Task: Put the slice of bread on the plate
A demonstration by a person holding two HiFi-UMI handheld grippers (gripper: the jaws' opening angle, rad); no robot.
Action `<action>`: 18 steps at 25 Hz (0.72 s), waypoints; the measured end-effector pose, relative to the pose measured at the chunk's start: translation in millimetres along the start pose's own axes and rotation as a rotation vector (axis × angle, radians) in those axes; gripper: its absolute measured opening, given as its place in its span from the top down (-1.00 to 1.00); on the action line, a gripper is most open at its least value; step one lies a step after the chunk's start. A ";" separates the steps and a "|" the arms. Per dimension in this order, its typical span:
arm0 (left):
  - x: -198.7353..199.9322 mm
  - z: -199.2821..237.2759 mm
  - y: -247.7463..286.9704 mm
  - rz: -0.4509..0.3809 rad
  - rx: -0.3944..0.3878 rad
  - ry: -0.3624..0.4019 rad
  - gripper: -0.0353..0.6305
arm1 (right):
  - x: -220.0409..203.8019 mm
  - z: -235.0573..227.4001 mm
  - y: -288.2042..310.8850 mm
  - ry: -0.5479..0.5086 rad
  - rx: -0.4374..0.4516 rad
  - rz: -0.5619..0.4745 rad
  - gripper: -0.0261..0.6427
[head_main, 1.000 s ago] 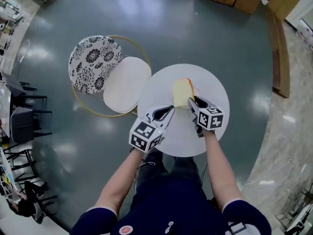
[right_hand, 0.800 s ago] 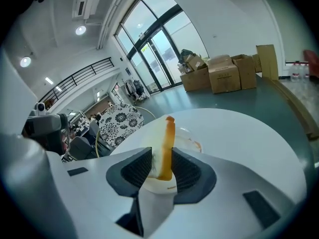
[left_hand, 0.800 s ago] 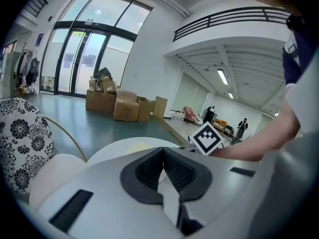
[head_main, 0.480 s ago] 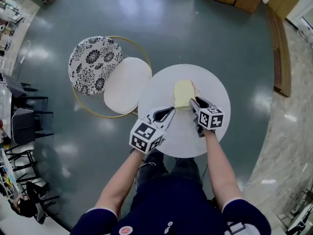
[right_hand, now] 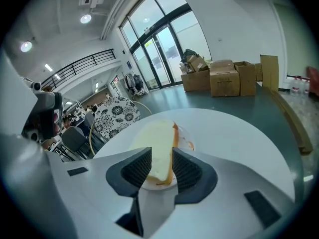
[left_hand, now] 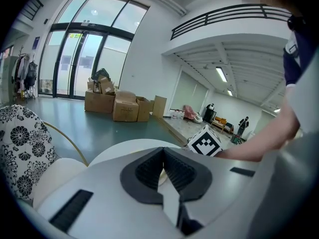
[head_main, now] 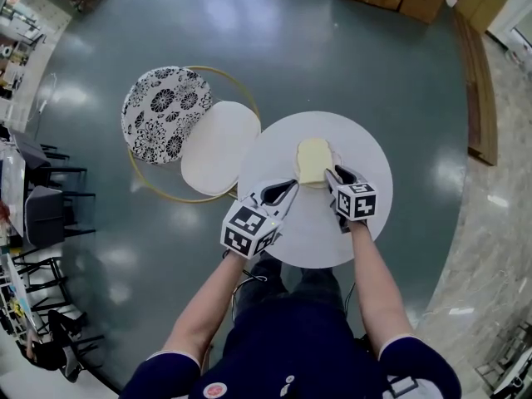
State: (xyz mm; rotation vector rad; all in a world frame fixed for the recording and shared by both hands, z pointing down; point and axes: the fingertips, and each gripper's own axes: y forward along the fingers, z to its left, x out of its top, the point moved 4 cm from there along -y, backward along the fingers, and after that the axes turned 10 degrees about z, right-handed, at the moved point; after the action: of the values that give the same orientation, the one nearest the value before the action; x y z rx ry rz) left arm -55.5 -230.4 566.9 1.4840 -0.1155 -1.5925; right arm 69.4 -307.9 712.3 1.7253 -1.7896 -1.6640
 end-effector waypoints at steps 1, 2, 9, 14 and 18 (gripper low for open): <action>2.0 0.5 -1.0 -0.005 0.002 0.002 0.87 | 3.1 0.8 -3.1 -0.007 -0.002 -0.008 0.59; 4.5 0.7 -2.2 -0.010 0.004 0.005 0.87 | 6.9 1.9 -7.2 -0.014 -0.005 -0.019 0.59; 31.7 -5.2 -15.7 -0.064 0.001 0.050 0.87 | 50.6 28.6 -51.1 -0.089 0.036 -0.163 0.59; 56.2 -13.9 -27.2 -0.115 -0.016 0.090 0.87 | 80.7 55.1 -90.8 -0.156 0.062 -0.276 0.59; 75.4 -24.6 -39.2 -0.169 -0.033 0.111 0.87 | 94.6 78.1 -125.0 -0.203 0.076 -0.353 0.60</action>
State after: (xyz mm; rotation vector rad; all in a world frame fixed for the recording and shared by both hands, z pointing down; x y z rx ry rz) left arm -44.7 -245.3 480.3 1.5871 0.1012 -1.6321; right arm 57.1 -301.2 537.7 2.0718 -1.7249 -1.9945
